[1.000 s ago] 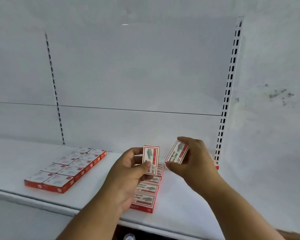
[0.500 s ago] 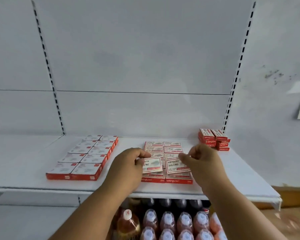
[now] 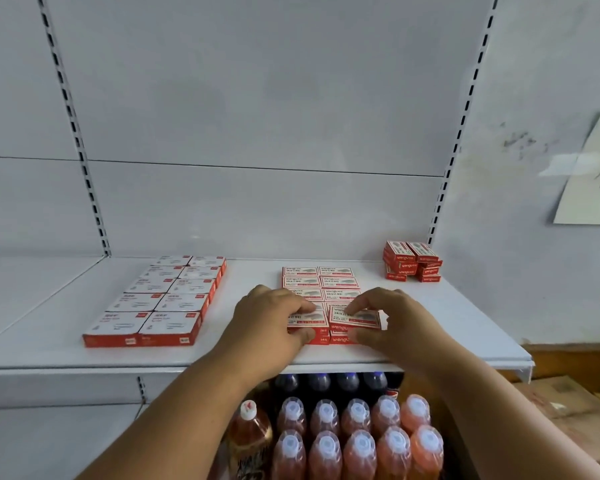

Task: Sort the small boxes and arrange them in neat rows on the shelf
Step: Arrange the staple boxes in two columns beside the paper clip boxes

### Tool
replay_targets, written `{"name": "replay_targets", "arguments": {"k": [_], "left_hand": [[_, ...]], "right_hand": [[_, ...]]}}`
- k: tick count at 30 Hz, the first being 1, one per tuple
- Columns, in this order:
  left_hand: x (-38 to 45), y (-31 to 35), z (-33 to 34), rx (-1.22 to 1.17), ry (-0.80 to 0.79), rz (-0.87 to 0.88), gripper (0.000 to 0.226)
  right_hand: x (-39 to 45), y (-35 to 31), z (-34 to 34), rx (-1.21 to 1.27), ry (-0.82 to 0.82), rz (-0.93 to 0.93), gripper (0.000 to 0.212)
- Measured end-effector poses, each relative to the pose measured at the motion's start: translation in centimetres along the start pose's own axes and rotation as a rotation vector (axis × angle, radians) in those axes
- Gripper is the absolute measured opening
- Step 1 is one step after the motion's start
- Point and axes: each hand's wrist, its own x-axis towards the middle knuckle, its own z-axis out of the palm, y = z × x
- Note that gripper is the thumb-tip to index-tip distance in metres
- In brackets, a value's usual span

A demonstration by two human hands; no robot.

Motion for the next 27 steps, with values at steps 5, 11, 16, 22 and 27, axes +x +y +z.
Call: {"name": "replay_targets", "arguments": {"k": [5, 11, 16, 22, 27], "left_hand": [[0.1, 0.1, 0.3, -0.028, 0.019, 0.022, 0.041], [0.1, 0.2, 0.2, 0.003, 0.019, 0.042, 0.041], [0.8, 1.1, -0.3, 0.062, 0.046, 0.102, 0.035], [3.5, 4.7, -0.3, 0.029, 0.069, 0.163, 0.018], [6.7, 8.3, 1.4, 0.037, 0.038, 0.221, 0.02]], "right_hand": [[0.1, 0.2, -0.1, 0.049, -0.036, 0.039, 0.027], [0.4, 0.3, -0.1, 0.041, -0.057, 0.034, 0.026], [0.5, 0.0, -0.5, 0.096, 0.015, -0.051, 0.025], [1.7, 1.9, -2.9, 0.113, 0.193, 0.005, 0.019], [3.8, 5.8, -5.3, 0.172, 0.257, -0.009, 0.018]]}}
